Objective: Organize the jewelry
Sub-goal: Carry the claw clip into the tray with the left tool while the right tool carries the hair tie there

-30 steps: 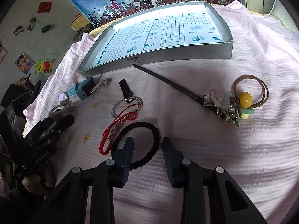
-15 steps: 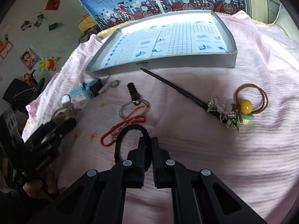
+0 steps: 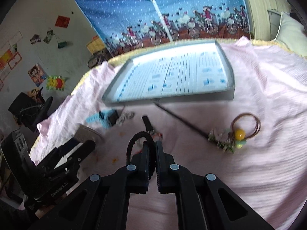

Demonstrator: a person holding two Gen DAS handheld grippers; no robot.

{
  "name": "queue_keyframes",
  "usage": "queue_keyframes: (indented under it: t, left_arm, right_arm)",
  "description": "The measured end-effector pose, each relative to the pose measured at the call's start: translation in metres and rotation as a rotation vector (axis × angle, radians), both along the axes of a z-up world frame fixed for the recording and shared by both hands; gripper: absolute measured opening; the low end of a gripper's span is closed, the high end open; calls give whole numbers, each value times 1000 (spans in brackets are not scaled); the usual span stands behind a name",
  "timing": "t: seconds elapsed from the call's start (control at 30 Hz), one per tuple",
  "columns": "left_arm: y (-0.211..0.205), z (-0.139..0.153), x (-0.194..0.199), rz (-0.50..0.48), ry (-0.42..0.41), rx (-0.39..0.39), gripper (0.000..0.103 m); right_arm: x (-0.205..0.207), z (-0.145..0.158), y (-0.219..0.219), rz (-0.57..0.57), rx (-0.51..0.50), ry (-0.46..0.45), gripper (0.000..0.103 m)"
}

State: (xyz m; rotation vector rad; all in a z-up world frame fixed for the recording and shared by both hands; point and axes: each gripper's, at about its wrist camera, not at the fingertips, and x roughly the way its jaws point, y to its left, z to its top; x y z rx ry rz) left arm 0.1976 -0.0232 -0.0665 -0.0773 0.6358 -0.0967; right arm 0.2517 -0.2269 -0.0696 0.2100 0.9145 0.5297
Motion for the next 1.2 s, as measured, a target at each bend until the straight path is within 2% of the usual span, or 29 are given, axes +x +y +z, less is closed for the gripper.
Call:
queue_keyframes:
  t: [0.03, 0.07, 0.1, 0.17, 0.27, 0.37, 0.43, 0.47, 0.5, 0.6, 0.73, 0.83, 0.87, 0.93, 0.97, 1.07, 1.1, 1.2]
  left_arm:
    - [-2, 2, 2, 3, -6, 5, 56]
    - [-2, 4, 4, 6, -13, 5, 46]
    - [-2, 6, 6, 12, -23, 5, 2]
    - [-1, 6, 19, 18, 16, 0, 3]
    - [8, -1, 38, 34, 89, -48, 3]
    - [20, -7, 36, -9, 100, -136, 6]
    - [23, -10, 36, -31, 121, -125, 24]
    - [24, -13, 36, -35, 137, -110, 43]
    - [24, -15, 35, -33, 145, -103, 50]
    - [28, -20, 34, -38, 143, -131, 50]
    - [24, -24, 47, -34, 208, -110, 50]
    - [25, -24, 51, -2, 223, -118, 49]
    - [27, -24, 50, 7, 224, -127, 47]
    - [31, -25, 48, 24, 216, -154, 33]
    - [32, -26, 47, 25, 218, -164, 21]
    - [31, -26, 42, 29, 210, -152, 20]
    - [30, -26, 39, 30, 200, -140, 16]
    - [29, -22, 34, 42, 185, -142, 16]
  right_arm:
    - [2, 2, 0, -7, 2, -12, 6]
    - [5, 4, 0, -15, 4, -28, 6]
    - [7, 5, 0, -21, 4, -38, 6]
    - [14, 6, -1, -36, 17, -57, 6]
    - [29, 1, -2, -48, 44, -42, 6]
    - [35, -11, -3, -40, 55, -12, 6]
    - [37, -20, -2, -27, 52, 17, 6]
    - [39, -24, -1, -20, 59, 36, 6]
    - [39, -26, -1, -17, 66, 51, 6]
    - [39, -30, 0, -11, 65, 82, 6]
    - [38, -36, 1, -9, 37, 112, 6]
    - [38, -39, 1, -8, 28, 123, 6]
    - [38, -40, 2, -7, 26, 126, 6]
    - [38, -42, 2, -6, 22, 133, 6]
    - [38, -43, 3, -5, 21, 136, 6]
    - [38, -47, 4, -1, 23, 154, 6]
    - [38, -48, 3, -3, 29, 162, 6]
    - [39, -51, 1, -9, 54, 178, 6]
